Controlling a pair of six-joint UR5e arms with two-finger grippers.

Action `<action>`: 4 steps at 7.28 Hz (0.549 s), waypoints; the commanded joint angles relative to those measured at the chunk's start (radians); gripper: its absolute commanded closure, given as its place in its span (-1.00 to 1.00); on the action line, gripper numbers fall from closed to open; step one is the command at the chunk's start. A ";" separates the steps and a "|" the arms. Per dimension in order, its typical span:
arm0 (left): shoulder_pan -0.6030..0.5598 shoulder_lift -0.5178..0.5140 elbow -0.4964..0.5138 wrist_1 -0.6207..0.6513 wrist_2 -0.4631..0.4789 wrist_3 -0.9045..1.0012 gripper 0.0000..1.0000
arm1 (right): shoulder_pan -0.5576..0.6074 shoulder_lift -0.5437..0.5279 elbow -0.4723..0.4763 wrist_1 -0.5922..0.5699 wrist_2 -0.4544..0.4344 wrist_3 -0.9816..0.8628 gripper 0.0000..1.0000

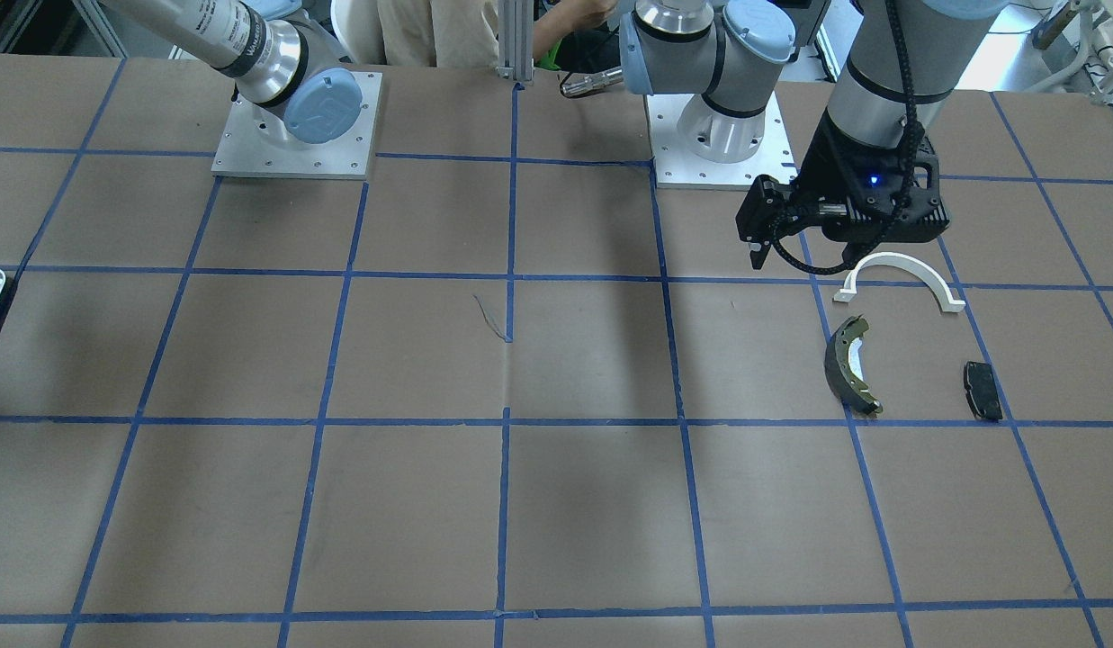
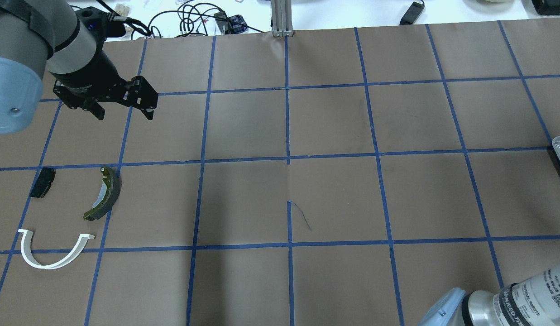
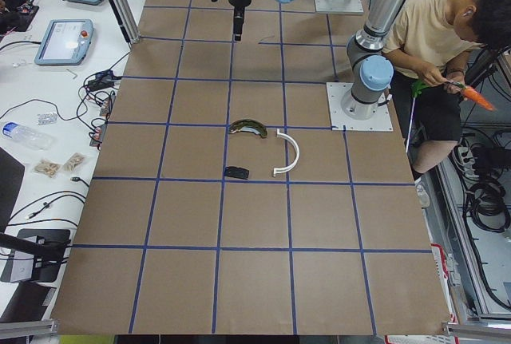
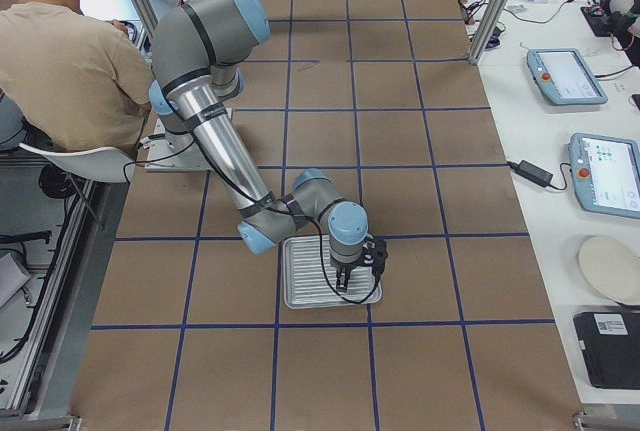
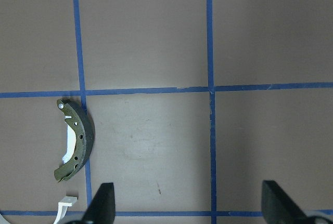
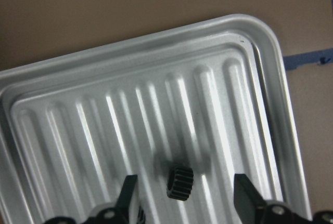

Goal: Place bearing gear from tray to pile

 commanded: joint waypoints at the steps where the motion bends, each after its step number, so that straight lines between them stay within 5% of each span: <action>1: -0.001 -0.006 0.005 0.002 -0.011 -0.001 -1.00 | 0.000 0.020 -0.004 0.000 0.000 0.011 -0.13; 4: -0.001 -0.003 0.010 0.007 -0.011 -0.001 -1.00 | 0.000 0.025 -0.005 0.000 -0.003 0.011 0.65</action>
